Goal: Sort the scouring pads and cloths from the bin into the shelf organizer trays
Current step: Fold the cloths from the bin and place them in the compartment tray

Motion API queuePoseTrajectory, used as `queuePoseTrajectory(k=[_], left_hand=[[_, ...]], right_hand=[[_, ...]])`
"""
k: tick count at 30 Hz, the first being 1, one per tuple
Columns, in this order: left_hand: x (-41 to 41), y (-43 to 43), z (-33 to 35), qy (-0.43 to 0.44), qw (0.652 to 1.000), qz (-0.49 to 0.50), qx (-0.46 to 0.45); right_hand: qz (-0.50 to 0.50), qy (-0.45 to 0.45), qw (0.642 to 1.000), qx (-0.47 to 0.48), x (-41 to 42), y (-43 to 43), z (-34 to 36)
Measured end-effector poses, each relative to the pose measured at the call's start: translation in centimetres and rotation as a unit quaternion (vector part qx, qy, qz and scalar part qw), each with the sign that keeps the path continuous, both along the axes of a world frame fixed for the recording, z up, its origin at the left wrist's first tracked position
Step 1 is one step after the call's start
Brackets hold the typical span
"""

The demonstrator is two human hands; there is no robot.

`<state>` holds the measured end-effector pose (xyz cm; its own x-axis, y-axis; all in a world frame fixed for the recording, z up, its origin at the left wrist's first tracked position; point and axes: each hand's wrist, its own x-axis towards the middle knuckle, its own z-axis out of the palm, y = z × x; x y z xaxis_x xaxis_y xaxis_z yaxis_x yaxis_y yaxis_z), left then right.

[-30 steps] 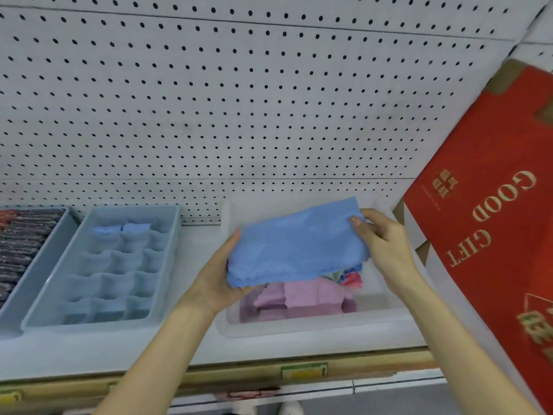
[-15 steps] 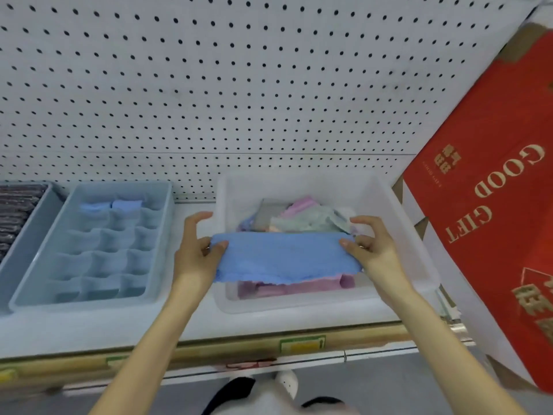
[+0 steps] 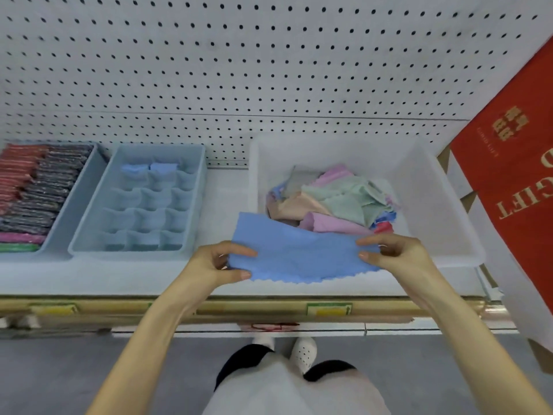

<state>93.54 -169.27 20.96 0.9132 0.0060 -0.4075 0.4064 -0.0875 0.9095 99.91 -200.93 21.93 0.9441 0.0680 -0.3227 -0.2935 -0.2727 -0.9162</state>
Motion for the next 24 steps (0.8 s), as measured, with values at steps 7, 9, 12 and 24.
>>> queuePoseTrajectory(k=[7,9,12,24], left_hand=[[-0.9,-0.3,0.2,-0.024,0.999,-0.007,0.024],[-0.9,-0.5,0.2,-0.029,0.999,0.009,0.033],[-1.0,-0.6,0.0,-0.037,0.998,0.025,0.040],[-2.5,0.0,1.4,0.074,0.996,-0.005,-0.045]], right_hand=[[-0.012,0.004,1.000,-0.012,-0.5,0.1,0.1],[-0.011,0.002,1.000,-0.020,-0.6,0.2,0.2],[-0.008,0.003,0.999,-0.035,-0.8,0.3,0.6],[-0.031,-0.013,0.998,-0.059,-2.2,0.5,0.1]])
